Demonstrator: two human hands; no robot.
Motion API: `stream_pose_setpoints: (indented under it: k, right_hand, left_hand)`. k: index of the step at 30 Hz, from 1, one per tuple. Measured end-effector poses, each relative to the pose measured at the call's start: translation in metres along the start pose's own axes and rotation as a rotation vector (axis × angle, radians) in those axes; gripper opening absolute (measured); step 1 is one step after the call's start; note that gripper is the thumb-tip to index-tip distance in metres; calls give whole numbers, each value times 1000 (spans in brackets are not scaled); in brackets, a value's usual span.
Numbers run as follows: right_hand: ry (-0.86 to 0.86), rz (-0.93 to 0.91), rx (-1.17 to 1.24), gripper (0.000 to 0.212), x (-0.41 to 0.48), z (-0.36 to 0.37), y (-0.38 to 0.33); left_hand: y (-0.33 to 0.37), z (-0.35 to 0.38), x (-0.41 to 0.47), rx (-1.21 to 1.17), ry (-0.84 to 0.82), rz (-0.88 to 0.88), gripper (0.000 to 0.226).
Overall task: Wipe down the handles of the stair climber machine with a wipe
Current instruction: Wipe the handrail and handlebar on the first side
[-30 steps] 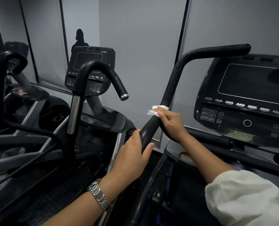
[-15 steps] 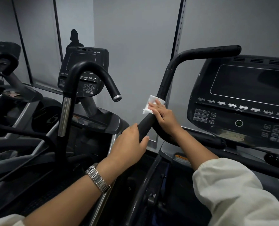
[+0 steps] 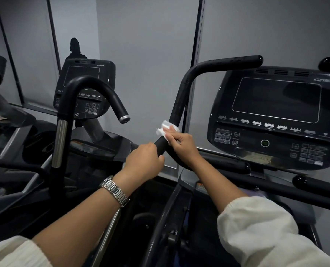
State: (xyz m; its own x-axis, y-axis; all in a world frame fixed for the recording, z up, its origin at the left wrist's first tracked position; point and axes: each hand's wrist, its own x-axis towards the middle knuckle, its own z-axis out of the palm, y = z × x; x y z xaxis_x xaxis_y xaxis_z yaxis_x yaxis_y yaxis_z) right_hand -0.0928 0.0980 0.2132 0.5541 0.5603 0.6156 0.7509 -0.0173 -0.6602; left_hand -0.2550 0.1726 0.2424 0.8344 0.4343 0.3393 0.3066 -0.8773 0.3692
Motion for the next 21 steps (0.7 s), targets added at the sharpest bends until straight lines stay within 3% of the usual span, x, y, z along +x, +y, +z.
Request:
stream_pose_setpoints:
  k: [8, 15, 21]
  right_hand:
    - [81, -19, 78, 22, -25, 9, -11]
    - [164, -18, -166, 23, -7, 5, -6]
    - [20, -18, -350, 20, -35, -46, 4]
  left_hand:
    - [-2, 2, -2, 3, 28, 11, 24]
    - [-5, 7, -8, 9, 85, 41, 24]
    - [-7, 6, -9, 8, 88, 64, 23]
